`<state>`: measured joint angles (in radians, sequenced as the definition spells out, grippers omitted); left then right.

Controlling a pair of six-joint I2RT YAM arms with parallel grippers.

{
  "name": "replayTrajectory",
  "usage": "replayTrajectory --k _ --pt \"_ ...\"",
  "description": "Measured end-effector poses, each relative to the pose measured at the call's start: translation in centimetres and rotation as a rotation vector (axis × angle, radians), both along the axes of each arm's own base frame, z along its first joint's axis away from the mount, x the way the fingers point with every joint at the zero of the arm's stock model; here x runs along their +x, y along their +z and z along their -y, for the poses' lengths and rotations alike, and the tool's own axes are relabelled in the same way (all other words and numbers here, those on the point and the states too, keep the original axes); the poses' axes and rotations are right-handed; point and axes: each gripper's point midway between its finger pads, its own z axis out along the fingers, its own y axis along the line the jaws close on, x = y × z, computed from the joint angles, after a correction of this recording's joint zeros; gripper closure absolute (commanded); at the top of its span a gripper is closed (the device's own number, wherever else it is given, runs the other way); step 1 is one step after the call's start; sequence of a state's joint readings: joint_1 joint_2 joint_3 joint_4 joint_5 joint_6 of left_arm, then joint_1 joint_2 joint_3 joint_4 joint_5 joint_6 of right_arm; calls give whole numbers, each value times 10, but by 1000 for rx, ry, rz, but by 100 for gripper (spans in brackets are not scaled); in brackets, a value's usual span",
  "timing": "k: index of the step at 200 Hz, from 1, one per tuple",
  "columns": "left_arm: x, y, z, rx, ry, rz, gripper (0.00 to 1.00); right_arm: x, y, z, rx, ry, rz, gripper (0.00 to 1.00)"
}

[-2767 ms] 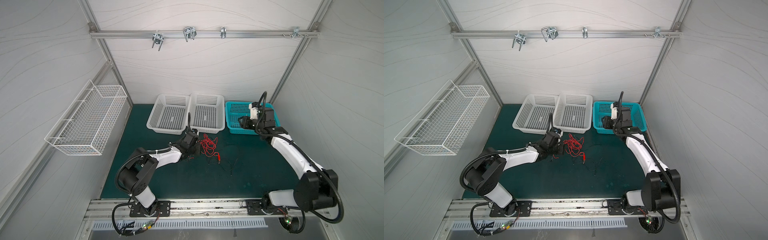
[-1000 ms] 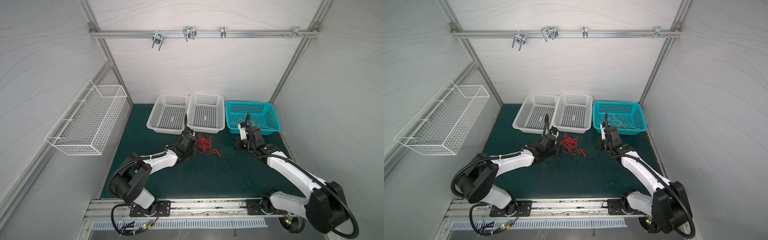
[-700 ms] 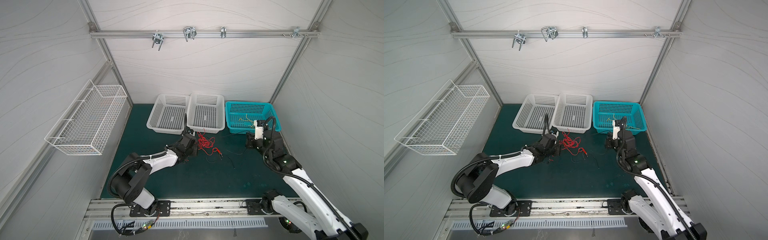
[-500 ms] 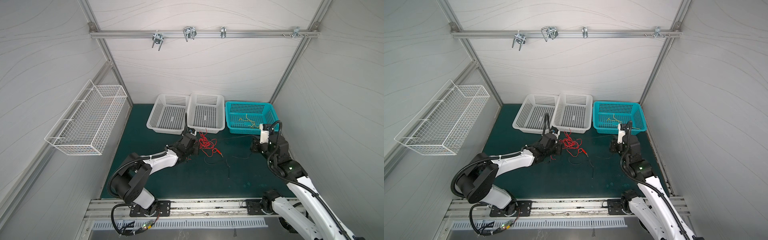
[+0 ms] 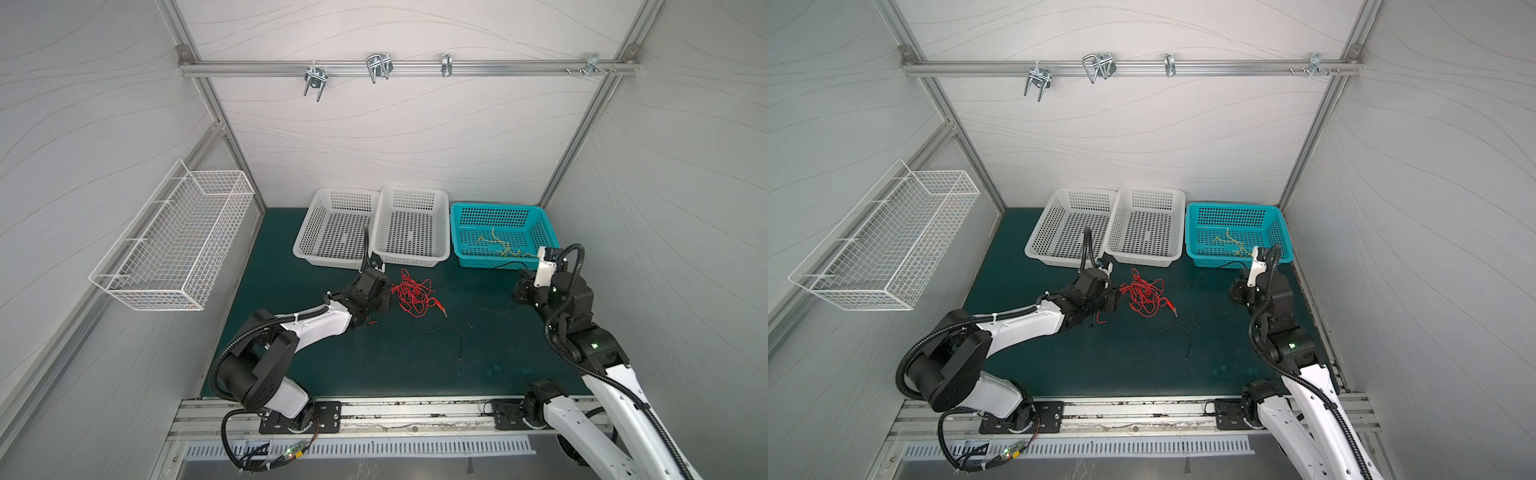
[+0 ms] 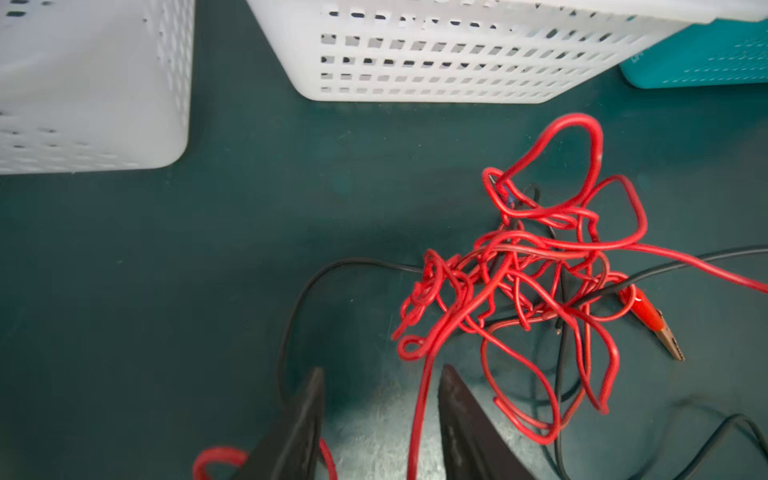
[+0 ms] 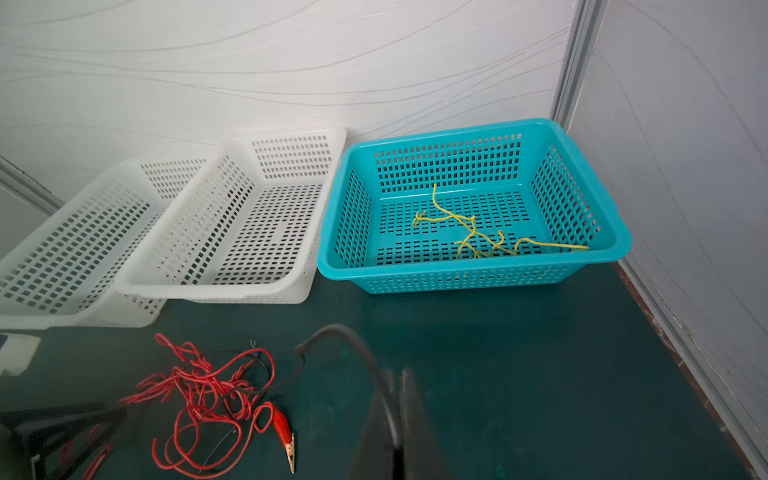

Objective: Untangle the cables
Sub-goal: 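Lift the black wire with the right gripper and carry it over the white basket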

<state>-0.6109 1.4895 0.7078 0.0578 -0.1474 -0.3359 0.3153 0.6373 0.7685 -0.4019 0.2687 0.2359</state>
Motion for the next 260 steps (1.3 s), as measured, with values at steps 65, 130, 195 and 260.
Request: replayTrajectory --k 65,130,195,260 --pt "0 0 -2 4 8 6 54 -2 55 -38 88 194 83 100" --pt "2 1 -1 -3 8 16 54 31 107 -112 68 402 149 100" --pt "-2 -6 -4 4 9 6 54 98 142 -153 38 413 227 100" --pt "-1 -5 -4 0 11 11 55 152 190 -175 12 376 401 100"
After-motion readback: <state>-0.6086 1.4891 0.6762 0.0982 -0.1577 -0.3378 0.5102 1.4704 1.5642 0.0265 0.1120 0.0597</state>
